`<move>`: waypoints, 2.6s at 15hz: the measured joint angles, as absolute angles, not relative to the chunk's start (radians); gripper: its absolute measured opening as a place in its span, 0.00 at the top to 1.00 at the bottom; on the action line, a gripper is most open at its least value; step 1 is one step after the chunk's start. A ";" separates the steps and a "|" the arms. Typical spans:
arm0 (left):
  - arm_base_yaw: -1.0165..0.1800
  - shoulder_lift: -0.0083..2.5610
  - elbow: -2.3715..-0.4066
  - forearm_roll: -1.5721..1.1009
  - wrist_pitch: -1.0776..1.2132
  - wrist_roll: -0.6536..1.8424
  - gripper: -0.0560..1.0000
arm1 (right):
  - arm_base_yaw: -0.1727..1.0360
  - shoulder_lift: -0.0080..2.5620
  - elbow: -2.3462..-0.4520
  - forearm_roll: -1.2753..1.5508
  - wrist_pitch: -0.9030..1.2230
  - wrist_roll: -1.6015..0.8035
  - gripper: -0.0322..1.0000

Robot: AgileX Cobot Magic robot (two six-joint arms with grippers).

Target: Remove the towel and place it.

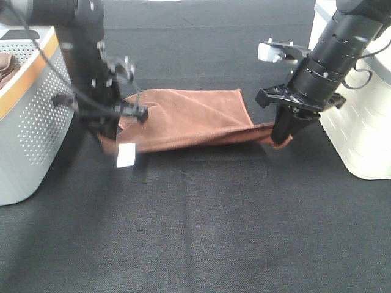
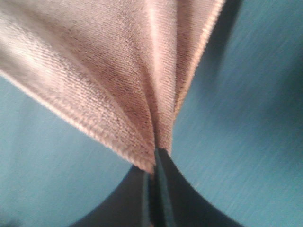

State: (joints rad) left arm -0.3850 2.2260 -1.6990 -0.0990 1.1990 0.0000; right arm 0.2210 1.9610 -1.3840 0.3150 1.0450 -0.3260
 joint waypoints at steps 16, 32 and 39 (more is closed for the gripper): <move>-0.526 2.218 -1.438 -0.139 1.173 -0.016 0.89 | 0.224 1.960 -1.142 0.226 1.015 -0.211 0.84; -0.523 1.855 -1.430 -0.133 1.206 0.000 0.19 | 0.217 1.704 -1.144 0.245 1.205 -0.168 0.25; -0.523 1.385 -1.430 -0.096 1.211 0.000 0.19 | 0.217 1.316 -1.144 0.264 1.212 -0.168 0.25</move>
